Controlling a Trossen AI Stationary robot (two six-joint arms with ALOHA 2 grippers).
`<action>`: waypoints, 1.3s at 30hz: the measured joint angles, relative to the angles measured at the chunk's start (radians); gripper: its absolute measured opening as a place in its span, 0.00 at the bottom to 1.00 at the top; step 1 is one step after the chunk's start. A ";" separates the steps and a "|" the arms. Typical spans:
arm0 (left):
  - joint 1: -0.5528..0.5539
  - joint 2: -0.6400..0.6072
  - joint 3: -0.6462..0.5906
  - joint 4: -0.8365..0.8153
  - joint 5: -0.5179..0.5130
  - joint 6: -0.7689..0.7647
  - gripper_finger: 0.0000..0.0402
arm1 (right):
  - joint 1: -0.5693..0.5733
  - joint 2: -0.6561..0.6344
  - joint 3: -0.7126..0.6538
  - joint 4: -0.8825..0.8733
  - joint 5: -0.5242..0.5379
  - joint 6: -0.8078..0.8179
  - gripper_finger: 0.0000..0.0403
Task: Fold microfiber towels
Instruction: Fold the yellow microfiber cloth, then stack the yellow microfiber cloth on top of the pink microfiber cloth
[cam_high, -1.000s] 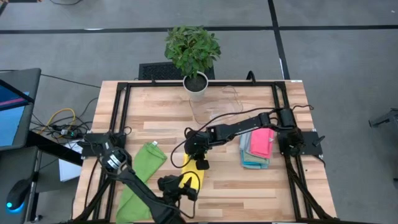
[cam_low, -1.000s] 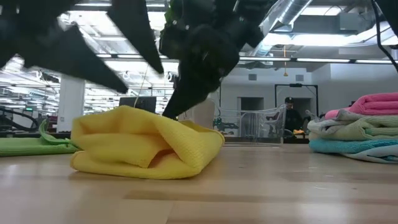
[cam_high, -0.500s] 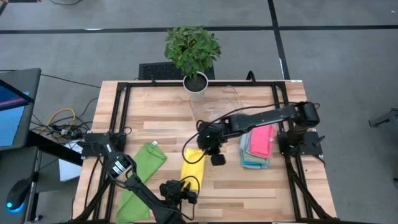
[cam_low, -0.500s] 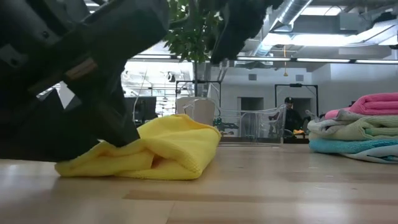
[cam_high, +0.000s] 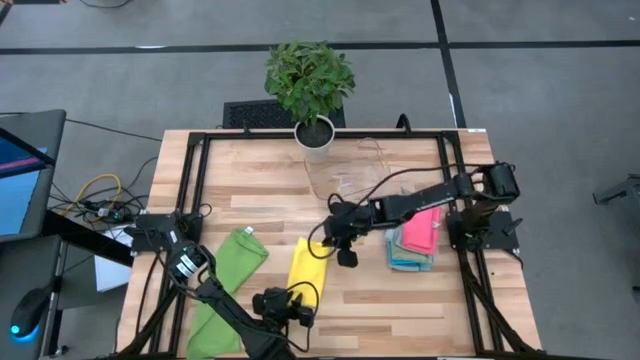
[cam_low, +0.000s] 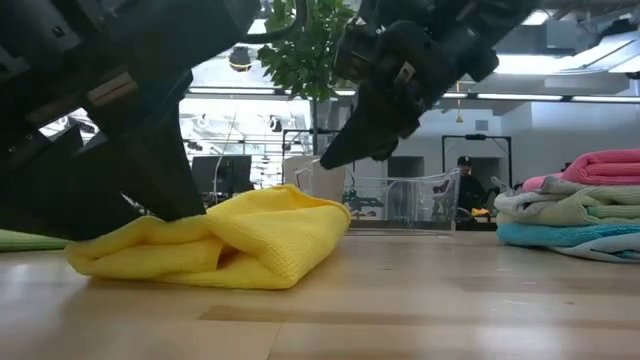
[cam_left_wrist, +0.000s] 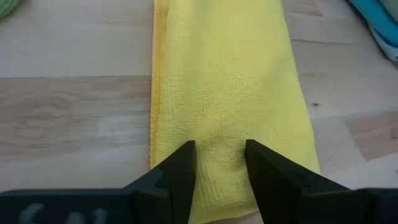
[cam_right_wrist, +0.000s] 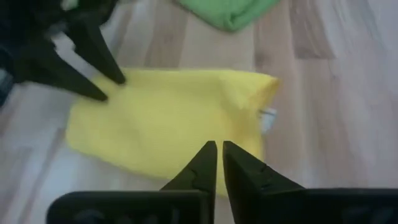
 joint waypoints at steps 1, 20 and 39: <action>-0.002 0.000 0.000 0.000 0.001 -0.001 0.33 | 0.008 0.010 -0.017 0.050 0.012 0.019 0.13; -0.004 -0.007 0.014 0.084 -0.009 -0.006 0.33 | 0.056 0.120 -0.049 0.066 0.193 0.085 0.07; 0.096 -0.373 -0.214 -0.050 -0.052 0.002 0.37 | 0.210 -0.301 -0.136 -0.221 0.146 0.502 0.36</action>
